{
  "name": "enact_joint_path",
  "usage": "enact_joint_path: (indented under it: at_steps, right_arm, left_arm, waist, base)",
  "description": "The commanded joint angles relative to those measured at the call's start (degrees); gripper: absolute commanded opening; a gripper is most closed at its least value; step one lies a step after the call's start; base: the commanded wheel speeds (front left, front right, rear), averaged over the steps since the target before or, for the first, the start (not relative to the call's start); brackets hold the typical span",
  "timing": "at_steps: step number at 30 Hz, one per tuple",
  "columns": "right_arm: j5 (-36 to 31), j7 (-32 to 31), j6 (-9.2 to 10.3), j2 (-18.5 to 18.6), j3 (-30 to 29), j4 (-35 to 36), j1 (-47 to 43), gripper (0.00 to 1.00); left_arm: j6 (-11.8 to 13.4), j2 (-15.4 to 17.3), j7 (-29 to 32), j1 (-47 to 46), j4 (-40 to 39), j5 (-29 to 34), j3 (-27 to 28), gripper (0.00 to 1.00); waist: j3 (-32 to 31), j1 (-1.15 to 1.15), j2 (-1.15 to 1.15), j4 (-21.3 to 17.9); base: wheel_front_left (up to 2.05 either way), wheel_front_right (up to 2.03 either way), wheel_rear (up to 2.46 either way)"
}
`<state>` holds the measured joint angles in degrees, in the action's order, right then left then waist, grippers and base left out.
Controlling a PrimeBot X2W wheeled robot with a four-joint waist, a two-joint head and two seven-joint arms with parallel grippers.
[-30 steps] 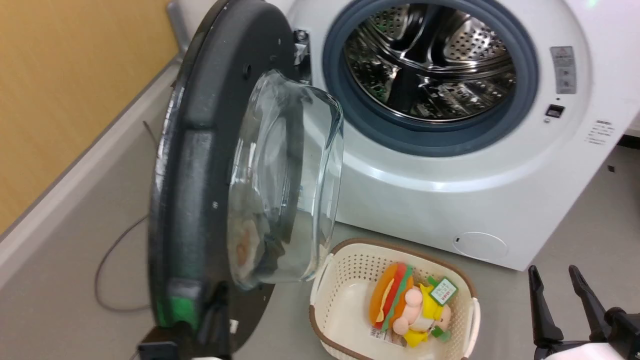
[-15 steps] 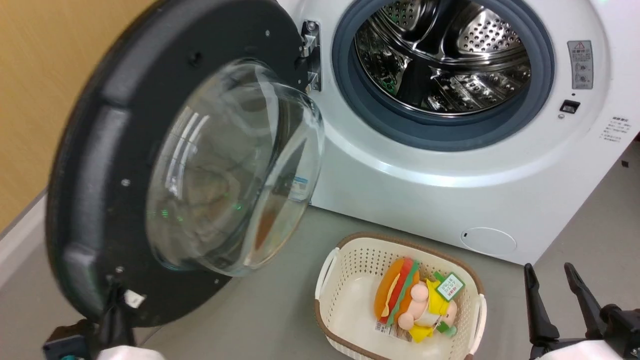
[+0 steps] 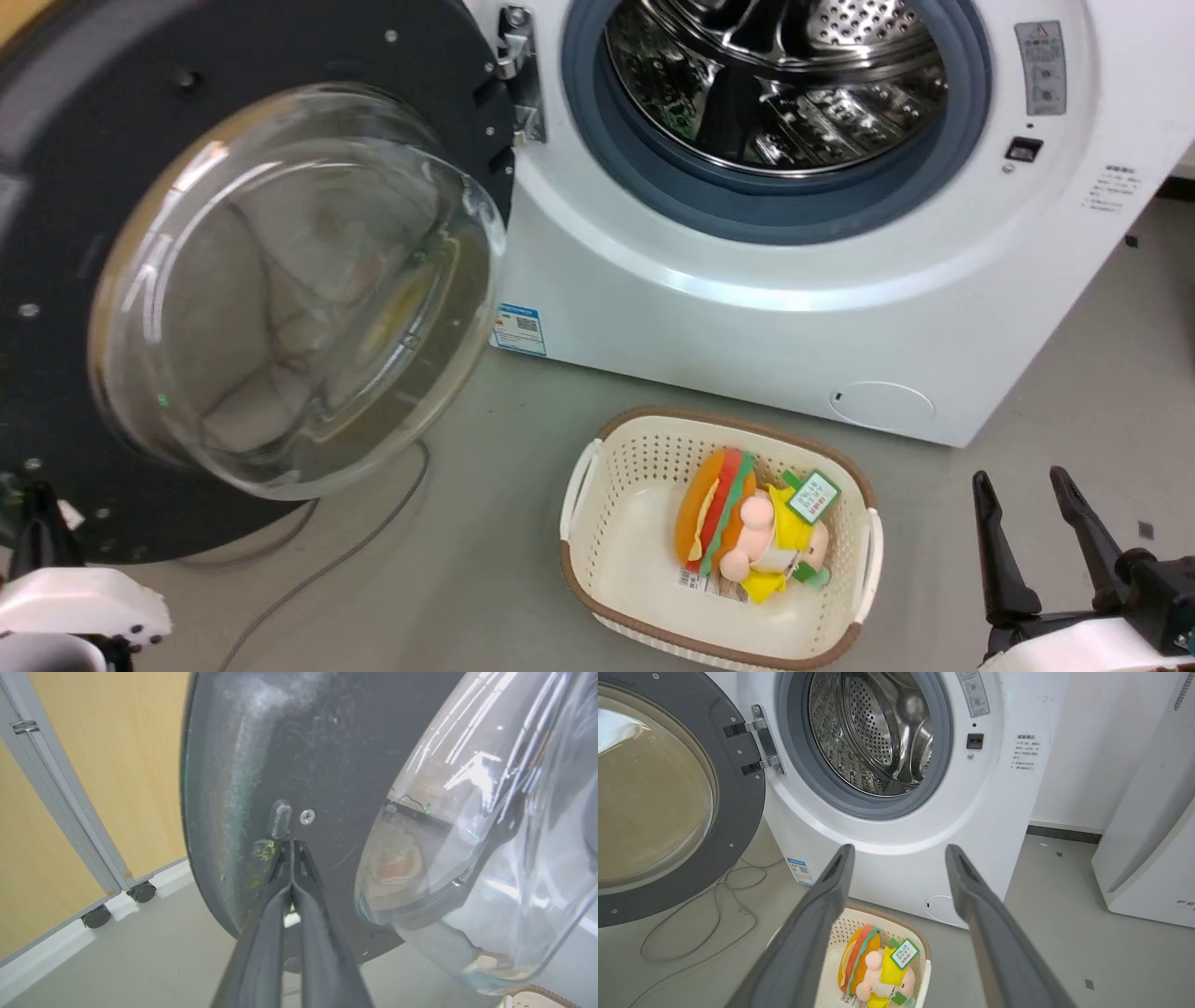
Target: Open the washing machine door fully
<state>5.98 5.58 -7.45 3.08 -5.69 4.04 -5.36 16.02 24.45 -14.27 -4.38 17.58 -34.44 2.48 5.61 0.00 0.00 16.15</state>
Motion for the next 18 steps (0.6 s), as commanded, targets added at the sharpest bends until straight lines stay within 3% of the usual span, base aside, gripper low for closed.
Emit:
enact_joint_path:
  at_steps: [1, 11, 18]
  right_arm:
    - [-0.19, -0.24, -0.03, -0.2, -0.13, 0.25, 0.87, 1.0]
    - [0.05, 0.1, -0.03, -0.2, -0.15, -0.37, 1.14, 1.0]
    - [0.85, 1.17, -0.03, -0.2, 0.34, -2.26, 0.74, 1.0]
  left_arm:
    - [-0.57, 0.58, -0.47, -1.54, 1.59, 0.18, 0.67, 0.0]
    - [-3.47, 0.96, -0.71, -3.75, 6.59, 4.15, 6.33, 0.0]
    - [-3.97, -3.7, -0.72, 2.66, 1.08, 6.85, 8.77, 0.0]
  waist:
    - [0.39, 0.0, 0.0, -0.55]
    - [0.68, 0.0, 0.0, -2.17]
    - [-2.05, 0.0, 0.0, -3.01]
  base:
    - [0.0, 0.0, 0.0]
    - [0.0, 0.0, 0.0]
    - [0.0, 0.0, 0.0]
